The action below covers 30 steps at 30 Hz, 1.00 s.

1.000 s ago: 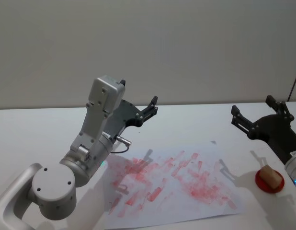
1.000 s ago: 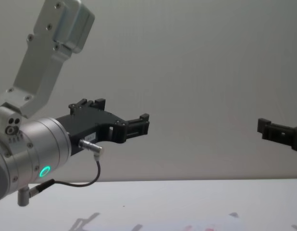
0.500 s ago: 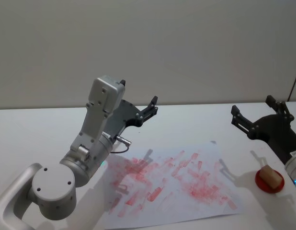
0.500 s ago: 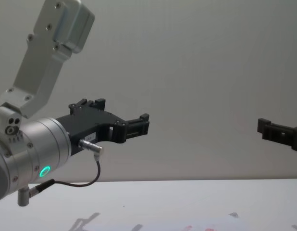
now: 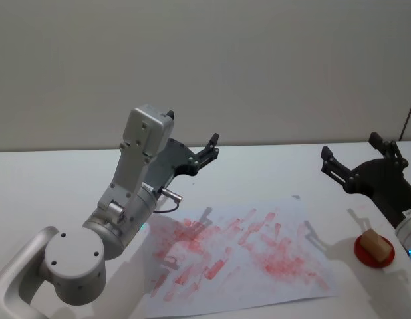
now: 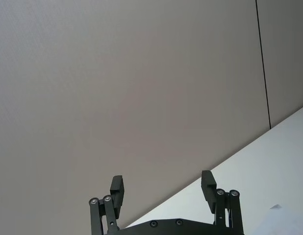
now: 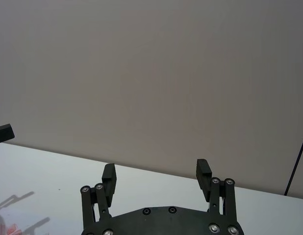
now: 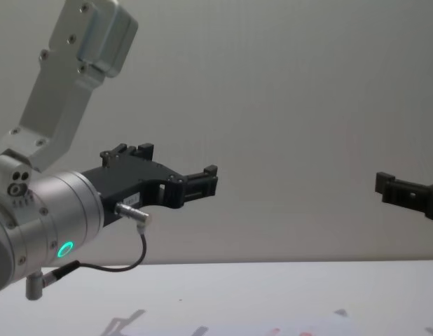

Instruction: Use the one hand to pick up the stamp and affix it onto the A4 paper.

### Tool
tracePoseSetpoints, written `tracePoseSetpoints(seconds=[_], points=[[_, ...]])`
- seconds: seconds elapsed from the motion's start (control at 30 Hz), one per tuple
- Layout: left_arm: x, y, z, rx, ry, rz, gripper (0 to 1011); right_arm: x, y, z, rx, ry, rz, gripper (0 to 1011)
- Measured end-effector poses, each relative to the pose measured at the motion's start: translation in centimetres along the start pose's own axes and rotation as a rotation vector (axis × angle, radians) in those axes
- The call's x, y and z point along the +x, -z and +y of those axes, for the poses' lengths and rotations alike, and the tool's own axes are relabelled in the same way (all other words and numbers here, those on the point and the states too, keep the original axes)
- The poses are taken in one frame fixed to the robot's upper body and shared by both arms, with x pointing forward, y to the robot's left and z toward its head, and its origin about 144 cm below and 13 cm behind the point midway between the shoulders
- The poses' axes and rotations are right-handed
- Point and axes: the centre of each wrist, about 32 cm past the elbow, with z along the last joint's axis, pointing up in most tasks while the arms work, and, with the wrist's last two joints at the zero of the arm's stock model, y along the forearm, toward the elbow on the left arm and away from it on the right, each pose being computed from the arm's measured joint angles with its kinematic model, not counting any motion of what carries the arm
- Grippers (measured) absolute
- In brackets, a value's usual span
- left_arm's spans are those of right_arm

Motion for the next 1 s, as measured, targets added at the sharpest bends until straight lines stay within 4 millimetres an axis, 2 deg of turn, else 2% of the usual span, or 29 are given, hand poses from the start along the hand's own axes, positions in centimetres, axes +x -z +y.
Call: tracePoseSetpoints(seconds=[0.33, 0.53, 1.0], points=[[0.0, 0.0, 0.0, 0.0, 0.0, 0.0, 1001, 0.1, 0.1, -0.1, -0.002, 0.001, -0.001, 1001], [0.0, 0.0, 0.0, 0.0, 0.0, 0.0, 1001, 0.2, 0.2, -0.8, -0.013, 0.021, -0.006, 1001], [0.0, 0.0, 0.0, 0.0, 0.0, 0.0, 1001, 0.0, 1.6, -5.6, -0.155, 0.11, 0.003, 1001]])
